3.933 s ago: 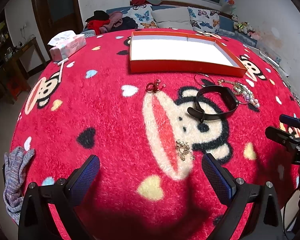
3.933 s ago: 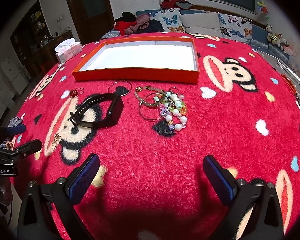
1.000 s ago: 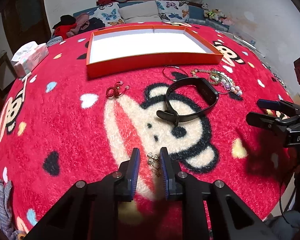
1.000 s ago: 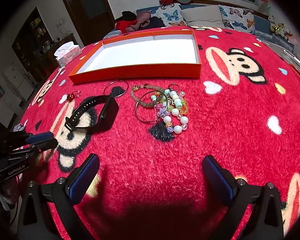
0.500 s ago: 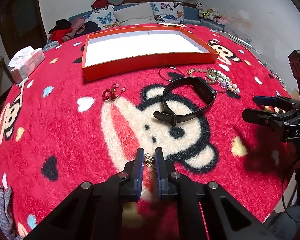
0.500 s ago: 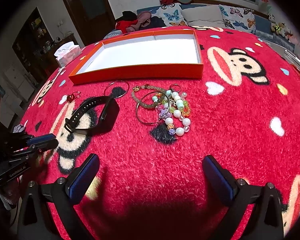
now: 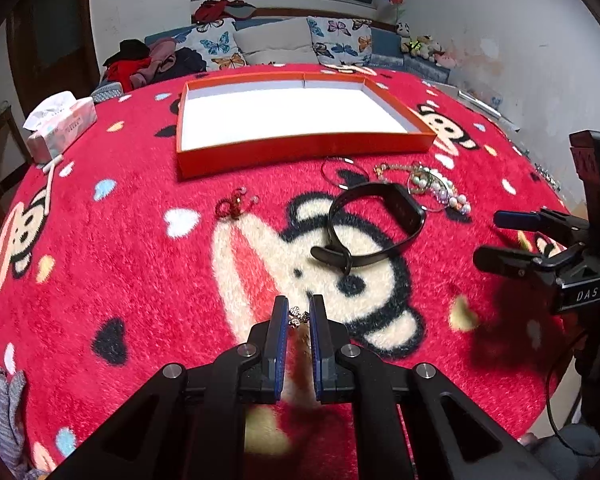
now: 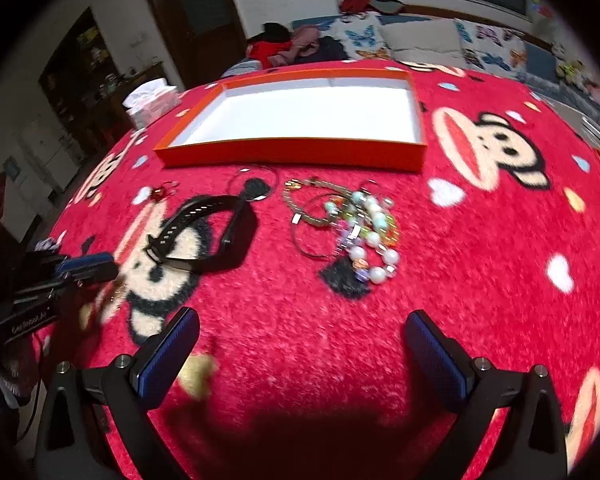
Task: Organize jewelry
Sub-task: 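Lower the left tool onto the gold chain pendant and close it, then grasp the pastel beaded bracelet with the right tool while the left holds the gold chain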
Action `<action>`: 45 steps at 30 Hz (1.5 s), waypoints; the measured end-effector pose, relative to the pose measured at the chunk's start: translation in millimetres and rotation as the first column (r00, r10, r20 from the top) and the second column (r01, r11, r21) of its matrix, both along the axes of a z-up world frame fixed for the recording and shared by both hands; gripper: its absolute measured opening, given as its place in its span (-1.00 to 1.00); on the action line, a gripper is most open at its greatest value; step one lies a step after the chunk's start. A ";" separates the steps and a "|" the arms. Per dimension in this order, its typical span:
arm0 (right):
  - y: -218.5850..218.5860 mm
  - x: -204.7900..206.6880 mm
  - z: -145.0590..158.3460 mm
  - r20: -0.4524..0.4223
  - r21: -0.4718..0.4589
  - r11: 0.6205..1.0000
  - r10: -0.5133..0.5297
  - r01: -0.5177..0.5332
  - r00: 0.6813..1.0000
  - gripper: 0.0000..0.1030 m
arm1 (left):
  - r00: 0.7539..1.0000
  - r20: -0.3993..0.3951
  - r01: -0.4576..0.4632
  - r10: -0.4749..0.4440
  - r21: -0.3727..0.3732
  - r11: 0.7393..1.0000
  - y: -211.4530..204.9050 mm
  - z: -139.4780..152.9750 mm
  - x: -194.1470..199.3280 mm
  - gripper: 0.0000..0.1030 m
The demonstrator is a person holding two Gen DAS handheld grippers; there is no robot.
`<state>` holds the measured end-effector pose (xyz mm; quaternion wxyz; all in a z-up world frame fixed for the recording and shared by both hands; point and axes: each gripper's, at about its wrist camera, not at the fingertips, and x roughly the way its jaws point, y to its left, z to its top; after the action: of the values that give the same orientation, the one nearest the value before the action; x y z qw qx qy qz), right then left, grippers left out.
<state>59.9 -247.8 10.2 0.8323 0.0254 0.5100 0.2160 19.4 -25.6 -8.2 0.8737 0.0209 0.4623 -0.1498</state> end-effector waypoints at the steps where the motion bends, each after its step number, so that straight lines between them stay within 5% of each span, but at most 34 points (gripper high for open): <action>1: 2.4 1.5 1.4 0.006 -0.002 1.000 0.023 -0.023 1.000 1.00 | 1.000 0.004 -0.002 0.002 -0.008 1.000 1.8 2.7 0.2 -0.79; 6: 10.5 8.7 8.5 0.056 -0.041 0.995 0.096 -0.094 0.994 1.00 | 1.000 0.010 -0.015 0.015 -0.022 1.000 5.6 8.6 2.8 -0.79; 19: -24.1 22.8 -0.5 0.027 -0.047 0.999 0.018 -0.017 0.999 0.98 | 0.999 0.040 -0.029 0.031 -0.059 0.998 12.5 28.5 13.5 -0.79; 45: -31.3 34.2 -12.4 -0.010 -0.048 0.999 0.004 -0.005 1.000 0.26 | 0.994 0.100 -0.039 0.047 -0.081 0.996 16.8 59.7 18.4 -0.79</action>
<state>94.1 -279.1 -2.2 0.8295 0.0054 0.5193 0.2053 37.8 -8.7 51.5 0.8992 -0.0158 0.4114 -0.1479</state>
